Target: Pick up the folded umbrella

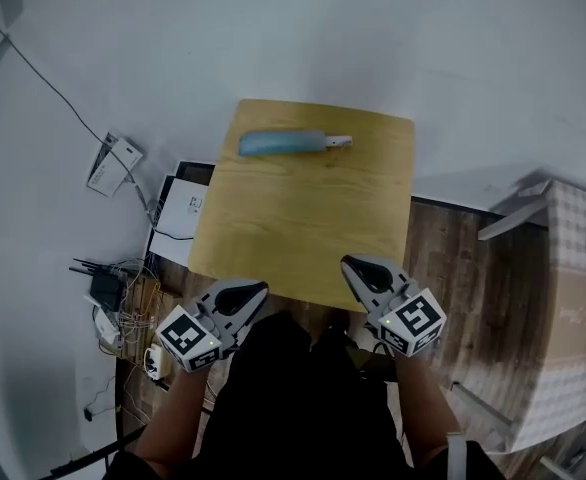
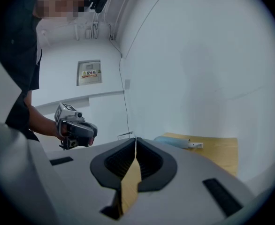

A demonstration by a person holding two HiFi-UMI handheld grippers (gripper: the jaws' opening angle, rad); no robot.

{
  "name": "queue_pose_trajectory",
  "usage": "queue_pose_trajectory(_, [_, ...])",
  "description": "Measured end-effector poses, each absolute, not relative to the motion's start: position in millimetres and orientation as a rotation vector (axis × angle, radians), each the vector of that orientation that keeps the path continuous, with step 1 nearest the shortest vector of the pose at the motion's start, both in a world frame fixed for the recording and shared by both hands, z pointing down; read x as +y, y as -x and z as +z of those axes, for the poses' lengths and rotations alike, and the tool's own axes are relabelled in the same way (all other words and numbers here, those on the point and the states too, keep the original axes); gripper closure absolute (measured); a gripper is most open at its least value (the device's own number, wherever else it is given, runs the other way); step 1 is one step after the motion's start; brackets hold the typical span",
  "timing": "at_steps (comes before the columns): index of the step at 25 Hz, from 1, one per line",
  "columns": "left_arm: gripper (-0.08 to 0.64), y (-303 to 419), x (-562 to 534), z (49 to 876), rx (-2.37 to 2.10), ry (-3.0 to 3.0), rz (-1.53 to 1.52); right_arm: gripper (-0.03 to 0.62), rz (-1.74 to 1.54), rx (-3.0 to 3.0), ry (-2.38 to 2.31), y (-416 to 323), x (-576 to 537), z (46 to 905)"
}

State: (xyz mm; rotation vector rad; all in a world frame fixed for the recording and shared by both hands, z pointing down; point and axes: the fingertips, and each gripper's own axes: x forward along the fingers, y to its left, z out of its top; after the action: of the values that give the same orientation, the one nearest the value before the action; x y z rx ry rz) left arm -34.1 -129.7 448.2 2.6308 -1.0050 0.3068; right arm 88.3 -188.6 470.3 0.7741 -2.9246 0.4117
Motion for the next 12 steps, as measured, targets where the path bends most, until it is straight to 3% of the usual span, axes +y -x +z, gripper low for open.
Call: queue_pose_trajectory(12, [0.548,43,-195,474,-0.984,-2.739,0.573,0.571,0.478,-2.869,-0.722,-76,-215,486])
